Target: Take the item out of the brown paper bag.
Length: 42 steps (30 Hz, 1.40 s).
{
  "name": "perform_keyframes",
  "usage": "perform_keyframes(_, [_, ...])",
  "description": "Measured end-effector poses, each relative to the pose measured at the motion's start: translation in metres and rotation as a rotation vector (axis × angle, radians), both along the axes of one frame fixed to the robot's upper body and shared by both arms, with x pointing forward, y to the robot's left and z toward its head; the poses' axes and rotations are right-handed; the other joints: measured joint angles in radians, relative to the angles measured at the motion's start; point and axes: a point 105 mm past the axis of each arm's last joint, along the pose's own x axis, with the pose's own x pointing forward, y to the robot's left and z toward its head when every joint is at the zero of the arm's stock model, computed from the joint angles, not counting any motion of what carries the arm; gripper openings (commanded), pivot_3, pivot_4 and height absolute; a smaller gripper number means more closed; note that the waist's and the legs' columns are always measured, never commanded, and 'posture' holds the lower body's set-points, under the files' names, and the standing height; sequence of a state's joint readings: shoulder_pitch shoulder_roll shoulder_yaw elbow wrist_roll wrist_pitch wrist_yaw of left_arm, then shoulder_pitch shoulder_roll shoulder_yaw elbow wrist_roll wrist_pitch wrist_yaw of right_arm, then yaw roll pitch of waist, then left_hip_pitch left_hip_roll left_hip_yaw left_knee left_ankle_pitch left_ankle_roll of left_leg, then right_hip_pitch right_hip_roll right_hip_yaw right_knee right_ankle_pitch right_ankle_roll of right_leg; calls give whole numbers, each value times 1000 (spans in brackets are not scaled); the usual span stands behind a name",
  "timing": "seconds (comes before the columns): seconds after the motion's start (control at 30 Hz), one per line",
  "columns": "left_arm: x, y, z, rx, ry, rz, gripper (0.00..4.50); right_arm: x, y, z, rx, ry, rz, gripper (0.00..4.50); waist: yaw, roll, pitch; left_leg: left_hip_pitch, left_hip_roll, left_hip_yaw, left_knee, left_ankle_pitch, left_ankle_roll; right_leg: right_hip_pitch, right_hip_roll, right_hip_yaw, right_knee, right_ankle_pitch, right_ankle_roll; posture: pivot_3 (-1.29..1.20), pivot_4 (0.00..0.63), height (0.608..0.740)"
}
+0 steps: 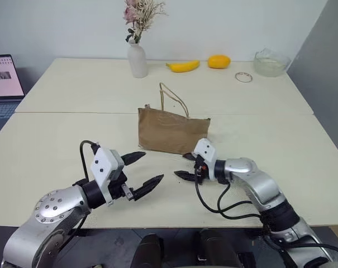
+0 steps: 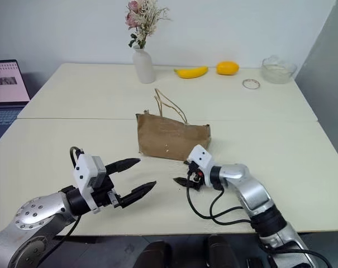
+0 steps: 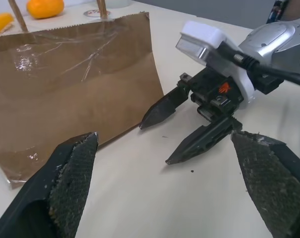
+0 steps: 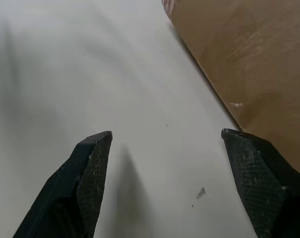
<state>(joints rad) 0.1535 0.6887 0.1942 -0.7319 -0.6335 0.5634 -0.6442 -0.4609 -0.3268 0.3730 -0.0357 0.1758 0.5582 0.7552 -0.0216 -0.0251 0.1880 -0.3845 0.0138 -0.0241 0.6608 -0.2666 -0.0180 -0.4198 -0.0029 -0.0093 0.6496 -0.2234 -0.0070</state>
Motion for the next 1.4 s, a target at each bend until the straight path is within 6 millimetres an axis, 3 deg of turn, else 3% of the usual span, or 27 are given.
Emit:
perform_keyframes(0.6, [-1, 1, 0, 5, -3, 9, 4500, 34, 15, 8, 9, -115, -79, 3688, -5, 0, 0, 1, 0, 1, 0, 0, 0, 0, 0, 1, 1, 0, 0, 0, 150, 740])
perform_keyframes(0.7, [0, 1, 0, 7, -6, 8, 4500, 35, 10, 7, -48, -165, -45, 3688, -4, 0, 0, 1, 0, 0, 0, 0, 0, 0, 0, 0, 1, 0, 0, 0, 150, 740])
perform_keyframes(0.9, [1, 1, 3, 10, -22, 6, 4500, 24, -8, 1, -109, -91, 37, 3688, -4, 0, 0, 1, 0, 1, 0, 0, 0, 0, 0, 1, 1, 0, 0, 0, 150, 740])
perform_keyframes(1.2, [2, 1, 3, 12, -24, 5, 4500, 45, -12, 7, -80, -110, -74, 3688, -5, 0, 0, 1, 0, 1, 0, 0, 0, 0, 0, 1, 1, 0, 0, 0, 150, 740])
perform_keyframes(1.4, [2, 1, 4, 14, -27, 6, 4500, 45, -11, 7, -75, -114, -71, 3688, -5, 0, 0, 1, 0, 1, 0, 0, 0, 0, 0, 1, 1, 0, 0, 0, 150, 740])
